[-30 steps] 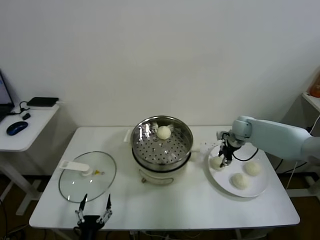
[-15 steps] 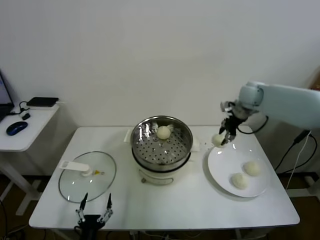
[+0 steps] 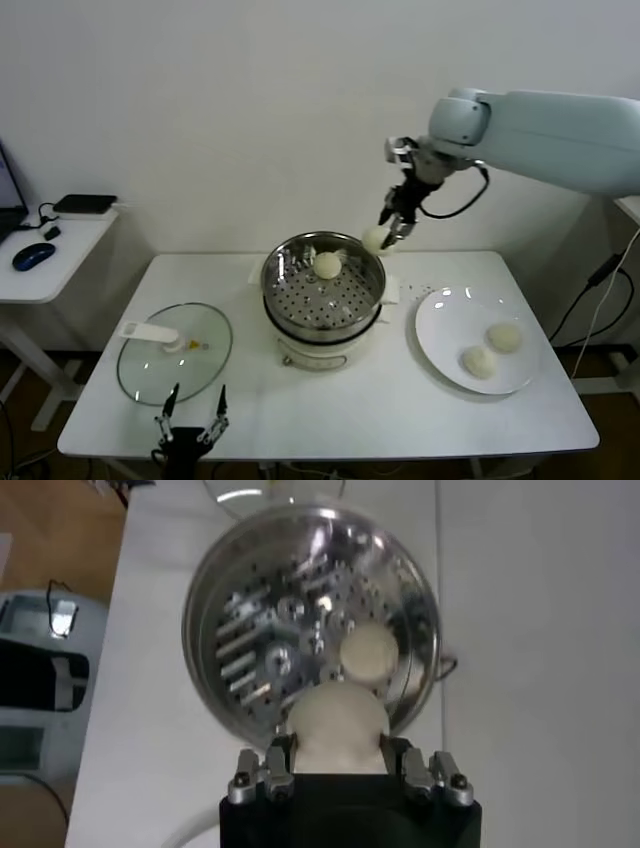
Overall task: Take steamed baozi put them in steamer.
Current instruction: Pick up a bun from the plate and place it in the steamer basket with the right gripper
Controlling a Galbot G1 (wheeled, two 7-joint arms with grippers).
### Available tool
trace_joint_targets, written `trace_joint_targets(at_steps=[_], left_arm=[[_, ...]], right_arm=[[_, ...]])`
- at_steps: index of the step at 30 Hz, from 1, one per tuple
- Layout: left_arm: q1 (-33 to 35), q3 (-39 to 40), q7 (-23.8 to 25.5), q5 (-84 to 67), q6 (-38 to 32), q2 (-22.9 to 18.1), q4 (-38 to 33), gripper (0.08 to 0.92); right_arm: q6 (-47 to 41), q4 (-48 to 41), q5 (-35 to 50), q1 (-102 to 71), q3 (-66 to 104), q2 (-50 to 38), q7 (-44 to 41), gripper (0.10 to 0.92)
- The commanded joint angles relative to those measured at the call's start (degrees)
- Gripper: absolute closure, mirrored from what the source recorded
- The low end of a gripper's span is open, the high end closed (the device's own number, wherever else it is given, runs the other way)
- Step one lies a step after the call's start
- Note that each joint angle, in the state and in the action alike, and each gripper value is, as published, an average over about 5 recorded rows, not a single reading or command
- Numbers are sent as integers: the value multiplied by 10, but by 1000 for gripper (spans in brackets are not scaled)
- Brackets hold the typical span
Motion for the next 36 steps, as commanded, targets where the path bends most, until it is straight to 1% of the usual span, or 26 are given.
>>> trace_joint_targets(at_steps=[1,9,18,24,27,30,34,36], left_arm=[[1,1,1,-2,1,2,-4,177],[5,0,1,-3,0,1,-9,177],[6,0,1,0,-2,0,-9,177],[5,1,0,1,-3,-1,-9,177],[4,2,0,1,-4,-1,-8,177],[4,2,0,1,-5,-1,-7,177],[5,1,0,1,-5,-1,-7,177],[6,0,0,1,-5,0,-8,177]], right_arm=[[-47,-44,8,-80,68,122,31,439],[-47,-111,-61,-183,78,143,53,434],[-45,-163,-95,-253,110,160,61,431],[-36,-201,-117,-263,118,177,60,431],[-32,-204,-118,-259,117,178,59,431],[-30,-194,-104,-253,121,171,59,390],[-24,-160,-67,-220,119,145,46,281],[-15,-139,-47,-184,103,124,25,234]])
